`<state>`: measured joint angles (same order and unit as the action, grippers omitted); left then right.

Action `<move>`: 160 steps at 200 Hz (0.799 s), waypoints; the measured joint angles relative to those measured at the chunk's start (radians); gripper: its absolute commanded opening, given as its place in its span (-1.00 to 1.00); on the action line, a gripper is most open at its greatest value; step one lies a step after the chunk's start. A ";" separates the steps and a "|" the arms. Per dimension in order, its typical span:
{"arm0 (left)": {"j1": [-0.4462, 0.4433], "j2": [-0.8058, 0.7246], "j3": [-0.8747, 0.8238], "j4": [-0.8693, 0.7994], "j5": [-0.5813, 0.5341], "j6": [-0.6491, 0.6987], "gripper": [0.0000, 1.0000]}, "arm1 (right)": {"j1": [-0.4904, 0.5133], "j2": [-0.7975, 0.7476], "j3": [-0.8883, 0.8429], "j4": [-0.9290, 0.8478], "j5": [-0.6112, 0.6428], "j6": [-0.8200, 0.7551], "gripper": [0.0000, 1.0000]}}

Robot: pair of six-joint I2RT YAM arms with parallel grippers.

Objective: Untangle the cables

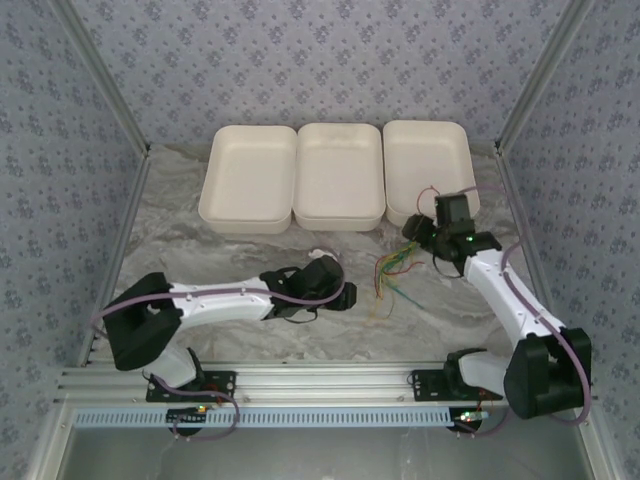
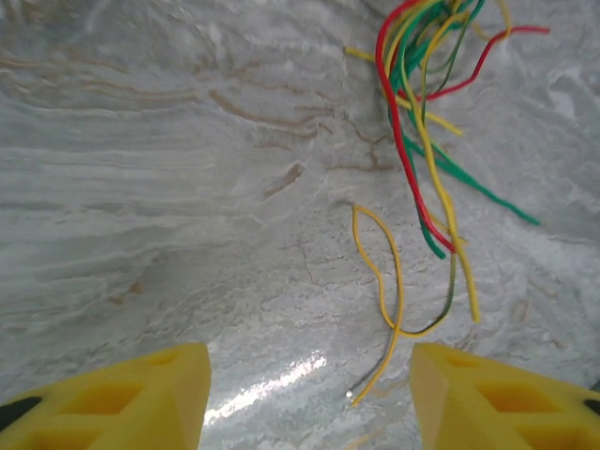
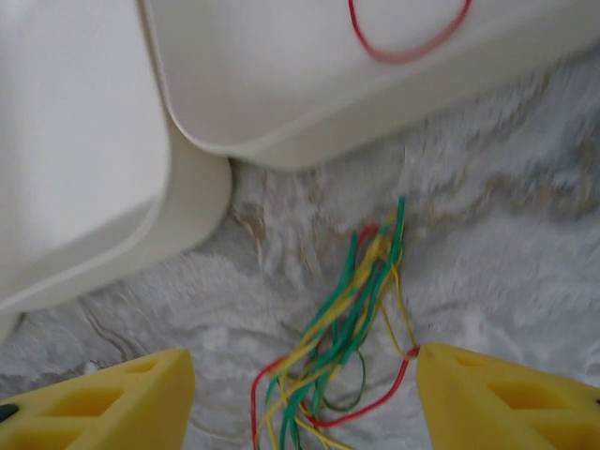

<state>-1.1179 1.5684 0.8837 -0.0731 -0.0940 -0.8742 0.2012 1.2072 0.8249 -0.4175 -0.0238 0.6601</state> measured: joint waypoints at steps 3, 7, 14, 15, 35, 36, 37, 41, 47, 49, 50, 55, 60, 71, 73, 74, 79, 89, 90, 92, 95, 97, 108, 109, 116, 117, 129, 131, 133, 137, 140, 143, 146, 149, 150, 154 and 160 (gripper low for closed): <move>-0.003 0.009 0.002 0.005 -0.001 -0.002 0.10 | 0.003 0.008 -0.016 0.008 -0.001 0.007 0.28; -0.006 0.018 0.004 0.010 0.000 -0.002 0.10 | 0.005 0.016 -0.034 0.017 -0.001 0.017 0.29; -0.012 0.027 0.005 0.019 -0.002 -0.005 0.10 | 0.003 0.039 -0.056 0.034 -0.005 0.031 0.31; -0.013 0.028 0.005 0.019 -0.002 -0.005 0.09 | 0.003 0.042 -0.058 0.037 -0.006 0.032 0.31; -0.032 0.031 0.006 0.030 -0.011 -0.009 0.08 | -0.013 0.139 -0.076 0.101 -0.034 0.062 0.31; -0.033 0.031 0.006 0.031 -0.012 -0.010 0.08 | -0.014 0.147 -0.076 0.107 -0.036 0.063 0.30; -0.034 0.031 0.006 0.032 -0.012 -0.010 0.08 | -0.014 0.151 -0.076 0.109 -0.037 0.064 0.30; -0.038 0.031 0.006 0.035 -0.013 -0.010 0.08 | -0.017 0.171 -0.076 0.126 -0.043 0.070 0.29; -0.043 0.031 0.006 0.038 -0.016 -0.013 0.07 | -0.019 0.201 -0.076 0.149 -0.050 0.078 0.27; -0.044 0.031 0.006 0.039 -0.018 -0.013 0.07 | -0.019 0.211 -0.076 0.157 -0.052 0.079 0.27; -0.044 0.031 0.006 0.040 -0.018 -0.013 0.07 | -0.019 0.214 -0.076 0.159 -0.052 0.079 0.26; -0.048 0.031 0.006 0.043 -0.020 -0.015 0.07 | -0.020 0.237 -0.076 0.176 -0.060 0.086 0.23; -0.050 0.031 0.006 0.048 -0.025 -0.017 0.07 | -0.021 0.256 -0.076 0.190 -0.064 0.093 0.21; -0.053 0.028 0.005 0.051 -0.030 -0.021 0.07 | -0.021 0.296 -0.076 0.224 -0.074 0.101 0.17; -0.054 0.027 0.005 0.052 -0.031 -0.021 0.07 | -0.021 0.301 -0.076 0.229 -0.076 0.105 0.17; -0.054 0.026 0.005 0.052 -0.031 -0.021 0.07 | -0.021 0.304 -0.076 0.233 -0.078 0.107 0.17; -0.054 0.023 0.003 0.052 -0.034 -0.025 0.07 | -0.020 0.321 -0.075 0.247 -0.083 0.109 0.16; -0.054 0.013 -0.003 0.052 -0.040 -0.028 0.07 | -0.021 0.348 -0.074 0.277 -0.093 0.111 0.06; -0.054 0.010 -0.004 0.052 -0.042 -0.029 0.07 | -0.021 0.352 -0.074 0.282 -0.095 0.111 0.04; -0.054 0.008 -0.005 0.052 -0.043 -0.029 0.07 | -0.021 0.354 -0.074 0.286 -0.097 0.112 0.01; -0.054 0.002 -0.008 0.051 -0.046 -0.029 0.07 | -0.023 0.362 -0.072 0.297 -0.103 0.111 -0.06; -0.054 -0.001 -0.010 0.052 -0.049 -0.031 0.07 | -0.022 0.366 -0.071 0.304 -0.108 0.111 -0.12; -0.055 -0.021 -0.022 0.052 -0.056 -0.035 0.07 | -0.024 0.382 -0.067 0.335 -0.124 0.116 -0.56; -0.055 -0.023 -0.023 0.052 -0.057 -0.036 0.07 | -0.024 0.383 -0.066 0.337 -0.125 0.112 -0.59; -0.055 -0.037 -0.030 0.052 -0.062 -0.037 0.07 | -0.025 0.391 -0.065 0.351 -0.135 0.111 -0.83; -0.055 -0.038 -0.031 0.052 -0.062 -0.037 0.07 | -0.025 0.391 -0.065 0.353 -0.135 0.110 -0.86; -0.055 -0.060 -0.044 0.055 -0.072 -0.044 0.07 | -0.025 0.394 -0.066 0.366 -0.150 0.114 -1.00; -0.055 -0.065 -0.047 0.055 -0.074 -0.044 0.07 | -0.025 0.393 -0.066 0.368 -0.152 0.115 -1.00; -0.055 -0.069 -0.049 0.056 -0.076 -0.044 0.07 | -0.025 0.391 -0.067 0.370 -0.154 0.117 -1.00; -0.056 -0.077 -0.055 0.058 -0.079 -0.045 0.07 | -0.024 0.385 -0.070 0.377 -0.158 0.116 -1.00; -0.056 -0.084 -0.060 0.059 -0.081 -0.048 0.07 | -0.023 0.382 -0.072 0.382 -0.159 0.117 -1.00; -0.056 -0.090 -0.064 0.060 -0.084 -0.048 0.07 | -0.021 0.372 -0.077 0.388 -0.161 0.118 -1.00; -0.056 -0.097 -0.069 0.062 -0.087 -0.051 0.07 | -0.019 0.365 -0.082 0.393 -0.162 0.118 -1.00; -0.056 -0.104 -0.074 0.063 -0.090 -0.052 0.08 | -0.018 0.354 -0.087 0.397 -0.165 0.118 -1.00; -0.056 -0.106 -0.075 0.063 -0.090 -0.052 0.08 | -0.017 0.348 -0.091 0.398 -0.165 0.118 -1.00; -0.056 -0.114 -0.081 0.064 -0.095 -0.053 0.09 | -0.013 0.333 -0.098 0.403 -0.166 0.118 -1.00; -0.056 -0.127 -0.091 0.068 -0.103 -0.055 0.11 | -0.005 0.303 -0.111 0.413 -0.168 0.118 -1.00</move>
<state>-1.1740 1.4410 0.7925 -0.0051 -0.1974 -0.9291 0.1959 1.5101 0.7136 -0.0048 -0.1921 0.7784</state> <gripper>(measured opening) 0.542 0.069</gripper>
